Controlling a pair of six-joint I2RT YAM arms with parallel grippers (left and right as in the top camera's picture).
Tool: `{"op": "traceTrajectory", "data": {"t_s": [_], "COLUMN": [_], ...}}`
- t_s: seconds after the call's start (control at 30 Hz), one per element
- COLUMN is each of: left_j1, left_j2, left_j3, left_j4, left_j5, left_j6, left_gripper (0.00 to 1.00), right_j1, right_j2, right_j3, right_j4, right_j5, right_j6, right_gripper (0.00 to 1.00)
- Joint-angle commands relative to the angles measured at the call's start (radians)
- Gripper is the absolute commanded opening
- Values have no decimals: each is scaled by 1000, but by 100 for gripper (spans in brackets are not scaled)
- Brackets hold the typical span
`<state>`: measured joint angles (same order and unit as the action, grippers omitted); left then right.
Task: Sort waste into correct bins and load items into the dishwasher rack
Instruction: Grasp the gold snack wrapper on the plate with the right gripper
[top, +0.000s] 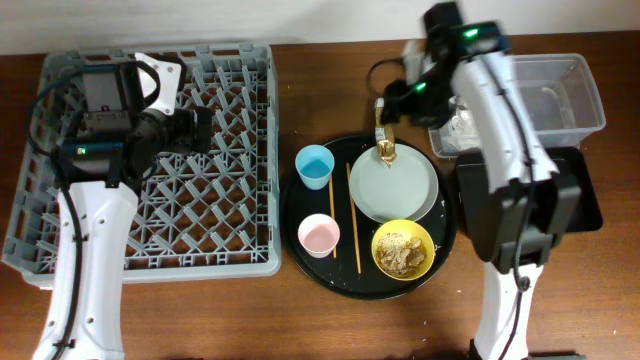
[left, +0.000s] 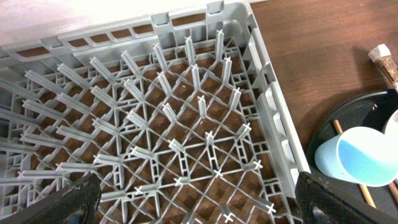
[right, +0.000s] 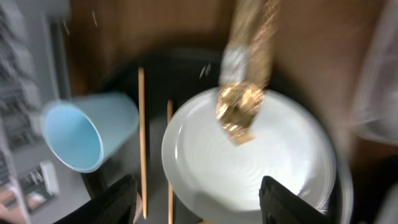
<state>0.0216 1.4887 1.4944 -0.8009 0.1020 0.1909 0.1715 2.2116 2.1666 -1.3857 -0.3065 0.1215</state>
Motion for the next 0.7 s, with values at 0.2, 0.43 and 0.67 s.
{"op": "traceTrajectory", "data": {"t_s": [0.2, 0.43, 0.67], "left_j1": [-4, -4, -4], "left_j2": [5, 5, 5], "left_j3": [24, 24, 24], "left_j4": [2, 2, 2], "left_j5": [14, 14, 14], "left_j6": [9, 9, 9], "left_gripper": [100, 100, 100], "right_j1": [7, 25, 46], "right_j2": [-13, -13, -12], "right_j3": [-259, -370, -455], "right_j4": [169, 298, 426], "right_j5": [120, 116, 119], "right_j6": [97, 97, 97], "right_gripper": [61, 61, 54]}}
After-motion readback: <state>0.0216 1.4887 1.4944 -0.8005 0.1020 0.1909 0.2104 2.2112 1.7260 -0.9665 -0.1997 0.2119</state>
